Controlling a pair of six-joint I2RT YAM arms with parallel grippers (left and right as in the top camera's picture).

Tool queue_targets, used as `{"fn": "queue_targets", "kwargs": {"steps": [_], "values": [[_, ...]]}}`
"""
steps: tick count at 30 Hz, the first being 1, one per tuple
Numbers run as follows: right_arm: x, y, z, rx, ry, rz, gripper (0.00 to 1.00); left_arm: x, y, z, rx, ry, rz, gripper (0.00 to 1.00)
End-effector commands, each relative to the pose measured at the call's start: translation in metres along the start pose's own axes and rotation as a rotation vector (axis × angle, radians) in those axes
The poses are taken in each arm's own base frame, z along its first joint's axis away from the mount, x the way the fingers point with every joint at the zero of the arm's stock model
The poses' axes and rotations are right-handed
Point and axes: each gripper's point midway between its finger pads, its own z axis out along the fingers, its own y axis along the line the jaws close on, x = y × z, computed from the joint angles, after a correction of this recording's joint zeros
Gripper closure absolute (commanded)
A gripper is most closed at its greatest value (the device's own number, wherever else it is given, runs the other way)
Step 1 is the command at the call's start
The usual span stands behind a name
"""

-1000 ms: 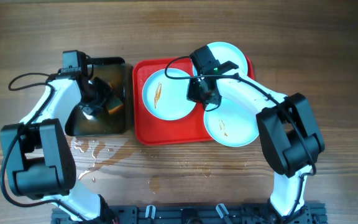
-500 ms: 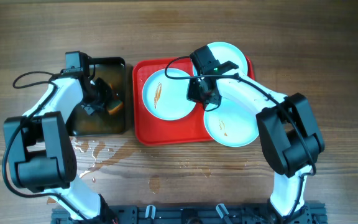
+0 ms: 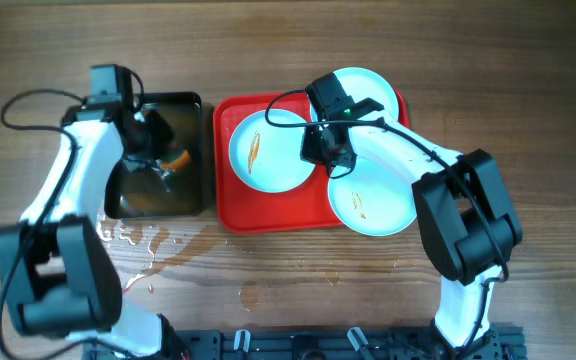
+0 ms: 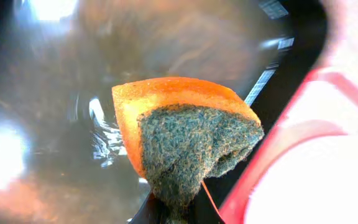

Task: Clean dirty plates on tray and stack at the side
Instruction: 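Lift the sponge with left gripper and bring it over the held plate, then scrub the plate surface with the sponge while right gripper holds the plate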

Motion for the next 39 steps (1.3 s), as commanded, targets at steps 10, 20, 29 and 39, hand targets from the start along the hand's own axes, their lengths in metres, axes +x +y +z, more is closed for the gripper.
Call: {"fn": "queue_targets", "kwargs": {"steps": [10, 20, 29, 39], "values": [[-0.004, -0.003, -0.002, 0.011, -0.018, 0.012, 0.96, 0.025, -0.071, -0.012, 0.103, -0.045, 0.307, 0.96], [-0.003, -0.003, -0.001, 0.009, -0.014, 0.011, 0.96, 0.055, -0.122, 0.05, 0.113, -0.056, 0.586, 0.96], [-0.003, -0.002, -0.001, 0.005, -0.013, 0.006, 0.96, 0.073, -0.136, 0.071, 0.128, -0.057, 0.797, 0.96], [-0.002, -0.002, -0.001, 0.006, -0.012, 0.001, 0.96, 0.124, -0.113, 0.092, 0.161, 0.208, 0.773, 0.96]]}}
